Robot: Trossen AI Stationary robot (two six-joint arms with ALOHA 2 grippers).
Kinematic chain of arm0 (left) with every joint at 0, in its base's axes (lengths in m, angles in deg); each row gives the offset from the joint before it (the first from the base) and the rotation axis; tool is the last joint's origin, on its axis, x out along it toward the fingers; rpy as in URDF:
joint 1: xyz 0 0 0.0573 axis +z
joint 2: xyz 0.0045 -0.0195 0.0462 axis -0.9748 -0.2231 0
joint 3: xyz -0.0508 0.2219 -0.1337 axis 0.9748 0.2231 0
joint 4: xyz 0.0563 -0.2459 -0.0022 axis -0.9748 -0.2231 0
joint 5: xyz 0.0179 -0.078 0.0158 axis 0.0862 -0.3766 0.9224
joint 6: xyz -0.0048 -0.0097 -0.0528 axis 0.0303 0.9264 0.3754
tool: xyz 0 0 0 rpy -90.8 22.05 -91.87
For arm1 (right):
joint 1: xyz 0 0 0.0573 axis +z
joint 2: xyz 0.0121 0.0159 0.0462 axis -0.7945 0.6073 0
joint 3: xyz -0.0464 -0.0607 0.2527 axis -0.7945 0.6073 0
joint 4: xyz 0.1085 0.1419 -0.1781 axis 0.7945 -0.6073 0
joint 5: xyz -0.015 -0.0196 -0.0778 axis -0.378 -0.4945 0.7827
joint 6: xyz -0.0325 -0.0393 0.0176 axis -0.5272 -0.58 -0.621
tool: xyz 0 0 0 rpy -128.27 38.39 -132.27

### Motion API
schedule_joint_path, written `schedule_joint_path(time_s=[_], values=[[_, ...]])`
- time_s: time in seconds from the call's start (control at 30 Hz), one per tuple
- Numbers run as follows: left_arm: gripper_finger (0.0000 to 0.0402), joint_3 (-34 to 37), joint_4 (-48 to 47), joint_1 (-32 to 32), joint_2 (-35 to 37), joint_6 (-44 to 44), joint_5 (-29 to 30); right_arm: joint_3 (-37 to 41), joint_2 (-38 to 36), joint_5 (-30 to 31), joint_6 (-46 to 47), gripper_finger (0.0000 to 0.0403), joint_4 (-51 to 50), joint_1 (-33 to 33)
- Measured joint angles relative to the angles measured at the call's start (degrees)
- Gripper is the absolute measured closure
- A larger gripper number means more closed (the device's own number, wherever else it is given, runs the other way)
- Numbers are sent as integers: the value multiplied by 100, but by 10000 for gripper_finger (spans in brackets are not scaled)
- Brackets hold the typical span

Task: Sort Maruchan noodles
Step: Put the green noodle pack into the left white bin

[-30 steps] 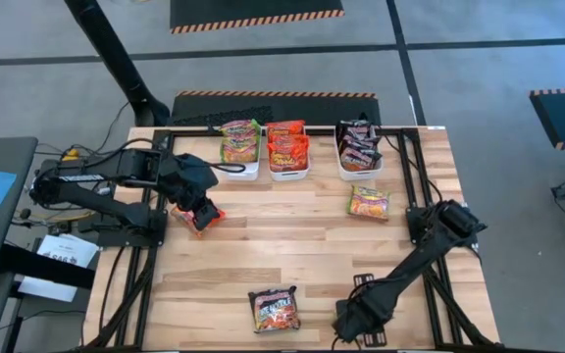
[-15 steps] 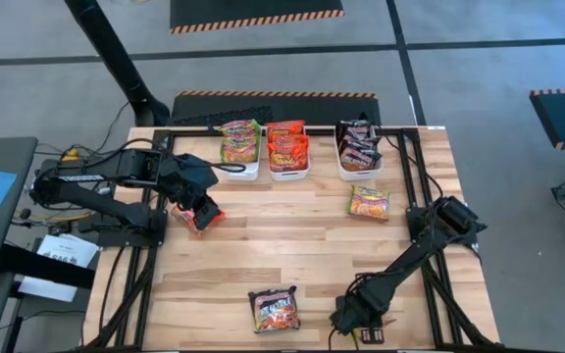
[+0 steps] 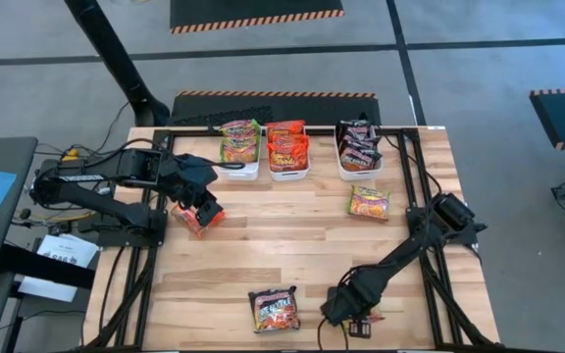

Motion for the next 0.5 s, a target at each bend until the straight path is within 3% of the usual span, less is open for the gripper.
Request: schedule_joint_path(time_s=[0.5], values=[[216, 0, 160, 0, 0, 875, -13, -820, -693, 1417, 765, 399, -247, -662]])
